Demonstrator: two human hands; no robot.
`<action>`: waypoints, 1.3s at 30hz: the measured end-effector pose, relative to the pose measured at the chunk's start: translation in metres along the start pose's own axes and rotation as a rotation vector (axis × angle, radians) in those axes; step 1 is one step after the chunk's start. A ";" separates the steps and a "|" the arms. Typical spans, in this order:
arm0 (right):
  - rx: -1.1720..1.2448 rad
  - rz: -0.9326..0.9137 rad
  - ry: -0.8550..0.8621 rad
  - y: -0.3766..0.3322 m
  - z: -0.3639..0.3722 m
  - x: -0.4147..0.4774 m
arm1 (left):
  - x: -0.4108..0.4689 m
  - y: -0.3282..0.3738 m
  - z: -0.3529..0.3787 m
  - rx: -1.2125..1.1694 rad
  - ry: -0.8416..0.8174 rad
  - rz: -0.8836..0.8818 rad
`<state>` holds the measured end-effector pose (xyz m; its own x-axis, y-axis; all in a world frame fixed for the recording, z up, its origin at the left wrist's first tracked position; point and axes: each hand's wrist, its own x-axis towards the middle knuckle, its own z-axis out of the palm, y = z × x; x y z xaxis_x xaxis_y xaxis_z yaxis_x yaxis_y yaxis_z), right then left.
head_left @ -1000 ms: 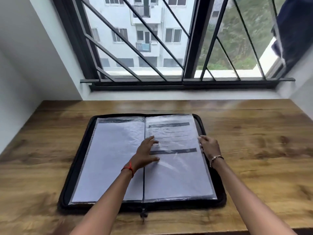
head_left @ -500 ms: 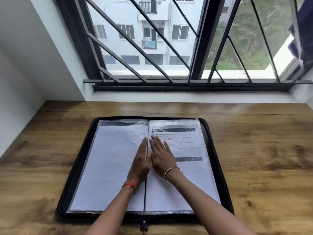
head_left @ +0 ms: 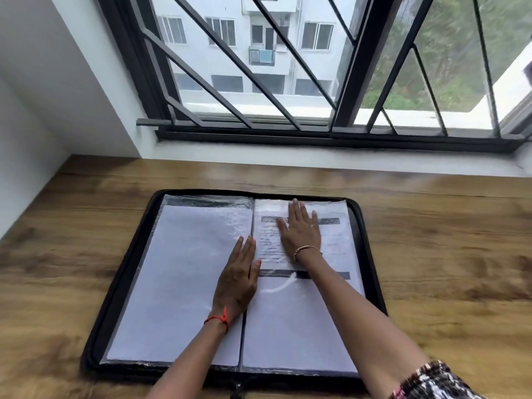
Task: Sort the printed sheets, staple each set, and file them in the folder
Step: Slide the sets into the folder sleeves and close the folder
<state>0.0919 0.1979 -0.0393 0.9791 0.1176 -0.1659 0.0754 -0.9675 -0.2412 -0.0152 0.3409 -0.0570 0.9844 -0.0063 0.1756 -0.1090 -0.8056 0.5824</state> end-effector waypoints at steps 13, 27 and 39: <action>0.019 0.315 0.200 0.067 -0.013 -0.017 | -0.001 0.001 -0.001 0.022 -0.015 -0.001; 0.056 -0.062 0.057 -0.025 0.026 -0.092 | -0.003 0.002 -0.015 -0.299 0.009 -0.074; 0.022 0.223 0.110 0.069 0.010 -0.123 | -0.002 0.001 -0.017 -0.355 -0.009 -0.077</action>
<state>-0.0252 0.1187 -0.0451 0.9857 -0.1248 -0.1130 -0.1482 -0.9616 -0.2310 -0.0194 0.3505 -0.0433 0.9926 0.0402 0.1145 -0.0739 -0.5484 0.8330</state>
